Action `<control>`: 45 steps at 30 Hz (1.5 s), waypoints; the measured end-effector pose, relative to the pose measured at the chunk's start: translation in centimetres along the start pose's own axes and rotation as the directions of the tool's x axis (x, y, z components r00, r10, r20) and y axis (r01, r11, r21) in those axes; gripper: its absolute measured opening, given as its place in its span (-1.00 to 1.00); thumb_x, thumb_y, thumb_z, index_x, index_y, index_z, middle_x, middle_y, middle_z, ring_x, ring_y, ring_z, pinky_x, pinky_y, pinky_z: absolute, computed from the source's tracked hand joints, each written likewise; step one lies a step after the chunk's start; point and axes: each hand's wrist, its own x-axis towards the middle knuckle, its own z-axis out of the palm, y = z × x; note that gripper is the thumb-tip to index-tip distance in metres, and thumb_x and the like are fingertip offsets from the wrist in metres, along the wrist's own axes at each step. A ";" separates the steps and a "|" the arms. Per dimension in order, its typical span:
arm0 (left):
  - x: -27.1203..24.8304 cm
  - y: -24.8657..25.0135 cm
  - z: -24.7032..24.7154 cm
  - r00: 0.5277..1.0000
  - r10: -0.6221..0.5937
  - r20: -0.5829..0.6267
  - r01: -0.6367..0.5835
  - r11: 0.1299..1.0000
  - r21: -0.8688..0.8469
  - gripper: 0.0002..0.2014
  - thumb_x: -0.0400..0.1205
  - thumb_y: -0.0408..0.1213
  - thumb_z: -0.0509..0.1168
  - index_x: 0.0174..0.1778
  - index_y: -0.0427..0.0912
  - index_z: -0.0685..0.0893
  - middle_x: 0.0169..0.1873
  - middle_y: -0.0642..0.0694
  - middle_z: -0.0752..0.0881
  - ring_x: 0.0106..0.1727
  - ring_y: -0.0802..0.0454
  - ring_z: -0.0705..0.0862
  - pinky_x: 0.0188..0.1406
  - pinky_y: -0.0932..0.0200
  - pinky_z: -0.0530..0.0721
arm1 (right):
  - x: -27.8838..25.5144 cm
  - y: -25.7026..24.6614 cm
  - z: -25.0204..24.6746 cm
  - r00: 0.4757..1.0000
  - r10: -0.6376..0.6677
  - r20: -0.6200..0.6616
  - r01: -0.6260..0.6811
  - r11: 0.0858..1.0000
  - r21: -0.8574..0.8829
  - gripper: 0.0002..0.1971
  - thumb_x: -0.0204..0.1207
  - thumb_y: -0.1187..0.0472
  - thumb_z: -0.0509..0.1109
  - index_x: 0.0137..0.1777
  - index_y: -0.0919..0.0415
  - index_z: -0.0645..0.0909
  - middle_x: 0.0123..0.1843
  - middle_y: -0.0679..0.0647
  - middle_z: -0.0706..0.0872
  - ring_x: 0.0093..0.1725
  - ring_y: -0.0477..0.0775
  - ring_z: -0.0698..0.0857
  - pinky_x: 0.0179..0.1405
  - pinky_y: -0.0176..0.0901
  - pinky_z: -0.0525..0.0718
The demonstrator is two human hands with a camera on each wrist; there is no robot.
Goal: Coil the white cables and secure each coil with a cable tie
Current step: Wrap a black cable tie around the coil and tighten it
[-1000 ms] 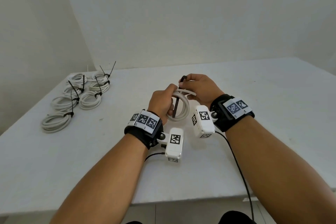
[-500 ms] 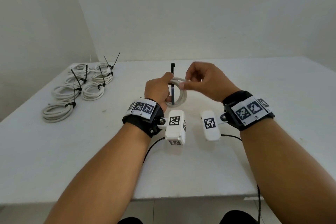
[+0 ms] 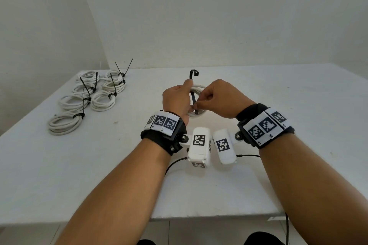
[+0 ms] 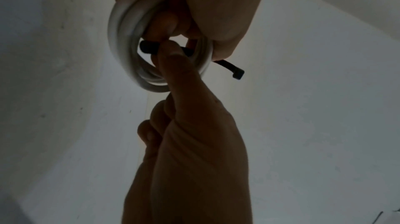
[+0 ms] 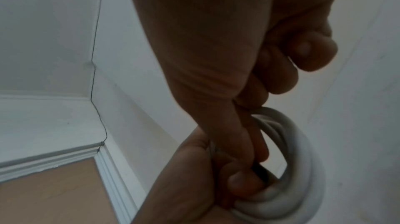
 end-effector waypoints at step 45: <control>-1.1 0.8 -1.4 0.943 0.275 0.184 -0.324 0.884 0.337 -0.86 0.53 -0.31 0.43 -0.35 -0.20 0.75 -0.65 0.14 0.61 -0.67 0.23 0.42 -0.44 0.23 0.43 | -0.5 1.8 -0.9 0.962 0.066 -0.265 0.100 0.818 0.566 -0.70 0.66 0.27 0.38 0.37 0.17 0.69 -0.25 -0.01 0.81 -0.33 -0.13 0.67 -0.24 -0.30 0.64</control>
